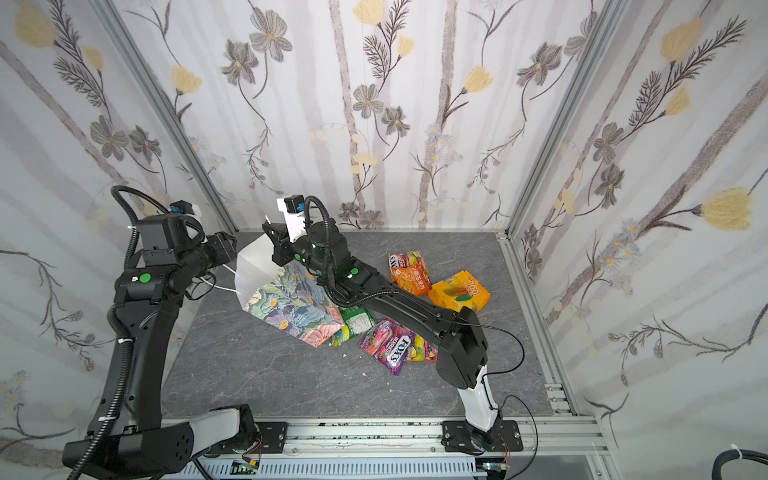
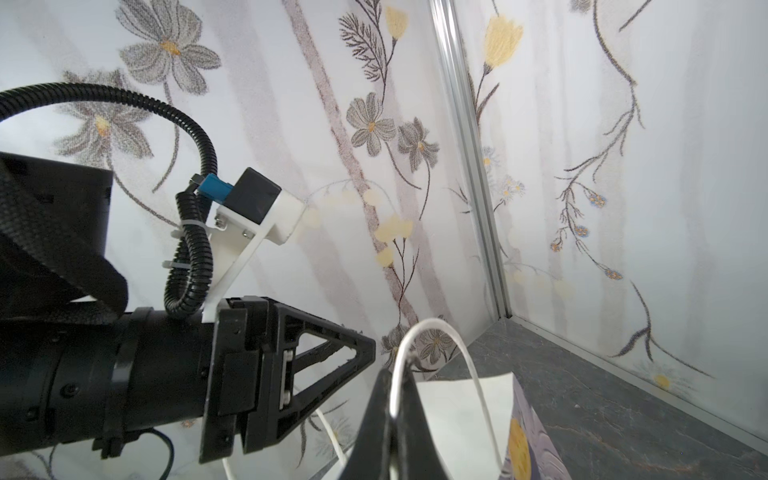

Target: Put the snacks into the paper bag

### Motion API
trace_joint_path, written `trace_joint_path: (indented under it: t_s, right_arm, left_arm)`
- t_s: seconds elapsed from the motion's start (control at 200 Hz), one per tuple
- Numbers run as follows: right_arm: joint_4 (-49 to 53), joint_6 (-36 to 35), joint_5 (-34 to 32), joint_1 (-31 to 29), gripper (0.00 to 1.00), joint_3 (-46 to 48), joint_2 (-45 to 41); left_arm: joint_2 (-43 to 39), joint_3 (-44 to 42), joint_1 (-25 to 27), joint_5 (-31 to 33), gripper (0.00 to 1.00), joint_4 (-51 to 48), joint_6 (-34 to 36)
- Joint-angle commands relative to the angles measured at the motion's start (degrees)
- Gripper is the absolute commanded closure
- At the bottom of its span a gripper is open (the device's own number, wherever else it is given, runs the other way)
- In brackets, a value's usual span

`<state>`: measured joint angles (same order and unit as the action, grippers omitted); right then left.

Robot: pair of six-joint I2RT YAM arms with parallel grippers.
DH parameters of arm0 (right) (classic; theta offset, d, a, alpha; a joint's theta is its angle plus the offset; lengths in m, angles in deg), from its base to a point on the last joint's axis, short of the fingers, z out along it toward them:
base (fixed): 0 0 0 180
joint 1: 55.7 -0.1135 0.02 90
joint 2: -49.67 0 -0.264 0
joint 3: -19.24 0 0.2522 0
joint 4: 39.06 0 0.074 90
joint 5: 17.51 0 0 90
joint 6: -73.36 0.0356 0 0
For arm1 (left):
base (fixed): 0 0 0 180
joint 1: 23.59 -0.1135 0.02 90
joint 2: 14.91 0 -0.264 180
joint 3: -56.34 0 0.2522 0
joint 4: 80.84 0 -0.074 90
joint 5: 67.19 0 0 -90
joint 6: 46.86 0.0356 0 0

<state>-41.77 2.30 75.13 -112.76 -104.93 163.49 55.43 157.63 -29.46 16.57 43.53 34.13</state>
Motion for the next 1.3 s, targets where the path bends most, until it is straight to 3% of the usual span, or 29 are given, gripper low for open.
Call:
trace_joint_path:
  t_s: [0.0,0.13,0.3,0.335,0.405,0.53,0.649,0.814,0.969,1.139,1.294]
  right_arm:
    - [-0.9,1.3,-2.0,-1.7,1.0,1.0,-0.3]
    - [-7.4,4.0,-2.3,-2.8,1.0,9.3,-2.3]
    - [-11.0,5.3,-3.4,-3.8,1.0,10.5,-0.9]
    - [-11.5,5.5,-3.6,-3.7,1.0,10.3,-0.4]
    - [-13.0,5.6,-4.1,-3.7,1.0,9.8,0.4]
    - [-15.2,5.2,-5.4,-3.6,1.0,8.0,1.6]
    - [-16.5,5.6,-5.7,-3.4,1.0,6.3,3.0]
    - [-18.2,8.1,-4.3,-2.5,1.0,7.4,3.6]
    - [-20.2,8.4,-2.9,-2.3,1.0,11.1,1.8]
    - [-21.7,7.3,-1.7,-2.1,1.0,18.6,-2.4]
    - [-21.8,7.4,-1.9,-2.0,1.0,24.3,-5.6]
  left_arm:
    - [1.3,2.3,-0.5,-1.1,0.44,-1.3,2.3]
    - [3.7,3.5,-0.7,-1.6,0.45,-1.0,2.9]
    - [6.1,6.3,-0.7,-1.9,0.45,-1.0,2.7]
    - [6.6,7.9,-0.7,-1.0,0.42,-1.8,2.8]
    - [7.1,12.3,-0.7,2.5,0.28,-4.5,2.8]
    - [6.0,17.5,-2.4,12.1,0.19,-8.7,2.5]
    - [2.2,13.9,-8.1,14.2,0.1,-9.8,0.9]
    - [-2.8,6.6,-14.3,12.5,0.06,-8.6,0.4]
    - [-4.7,0.8,-15.7,6.4,0.0,-3.5,0.2]
    - [-10.2,-9.2,-15.6,-9.0,0.0,5.8,-0.6]
    - [-13.1,-15.0,-15.6,-16.6,0.0,8.2,-1.5]
